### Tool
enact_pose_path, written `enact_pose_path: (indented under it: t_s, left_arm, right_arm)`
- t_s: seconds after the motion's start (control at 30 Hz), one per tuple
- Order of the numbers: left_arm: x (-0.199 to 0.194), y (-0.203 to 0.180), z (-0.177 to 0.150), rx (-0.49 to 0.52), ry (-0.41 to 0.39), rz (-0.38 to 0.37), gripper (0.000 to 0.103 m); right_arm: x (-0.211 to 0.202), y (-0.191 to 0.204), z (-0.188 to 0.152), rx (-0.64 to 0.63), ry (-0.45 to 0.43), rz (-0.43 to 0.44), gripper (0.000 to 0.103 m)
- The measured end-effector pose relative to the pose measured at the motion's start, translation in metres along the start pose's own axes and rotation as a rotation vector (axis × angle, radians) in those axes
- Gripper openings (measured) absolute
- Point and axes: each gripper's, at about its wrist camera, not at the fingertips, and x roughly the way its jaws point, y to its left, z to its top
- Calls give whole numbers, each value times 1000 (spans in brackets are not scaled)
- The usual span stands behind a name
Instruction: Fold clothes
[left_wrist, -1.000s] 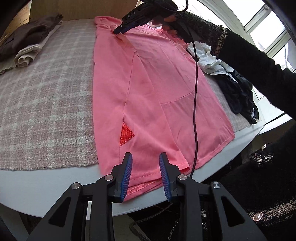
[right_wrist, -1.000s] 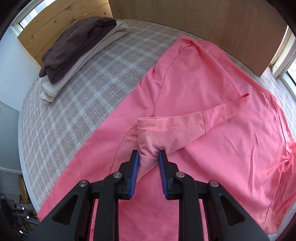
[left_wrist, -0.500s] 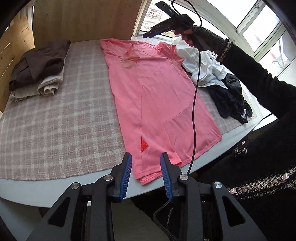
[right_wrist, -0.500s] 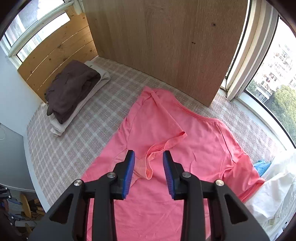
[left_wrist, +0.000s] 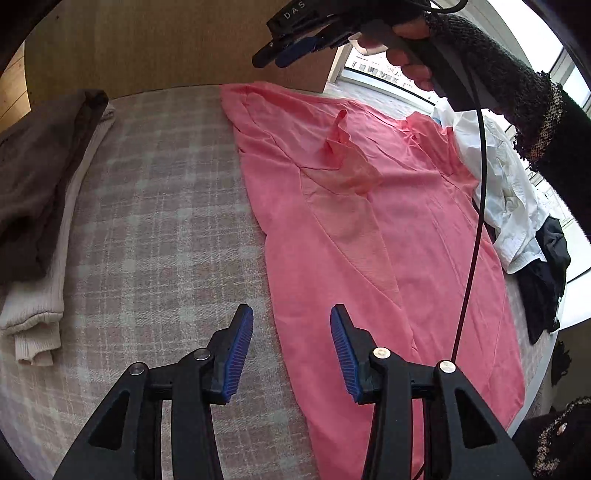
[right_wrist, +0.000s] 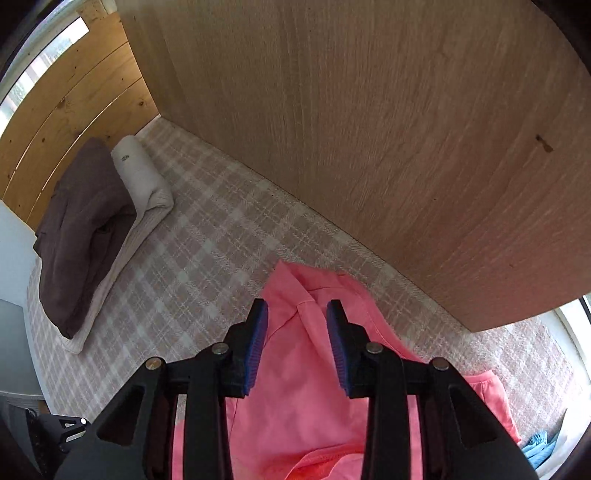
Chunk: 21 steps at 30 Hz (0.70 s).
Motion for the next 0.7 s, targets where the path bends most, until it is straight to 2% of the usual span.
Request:
enact_pose_path:
  t_s: [0.13,0.23,0.37,0.4,0.43,0.47,0.5,0.53,0.57,0.7]
  left_arm:
    - [11,6,4,-19,-5,-90,42]
    - [18,4,6,-3,9,-104,41]
    - [18,4,9,22,13,-122,41]
    - [18,4,10,25,13,-127,39]
    - [19,5,11,24,12,-133,39]
    - [19,6,12,25,9,-137,33]
    - [20,7,12,27,8,-137,26]
    - [21,8,12,28,13,-138,8]
    - [22,8,11,29,15,-146,0]
    - [14,7,4,44,-13,-175,1]
  right_arm:
    - [18,3,14,-48,18,16,35]
    - [26,8,20,-86,26,18,37]
    - [43,17,21,-153,65,-54,37]
    - [46,17,20,-153,79,-39,37]
    - [49,17,18,-154,93,-25,32]
    - [52,17,16,-153,107,-11,21]
    - [51,16,15,-144,108,-2,4]
    - [47,15,13,-140,96,4,4]
    - [41,15,12,-141,76,7,4]
    - [10,4,11,-95,-19,29,4]
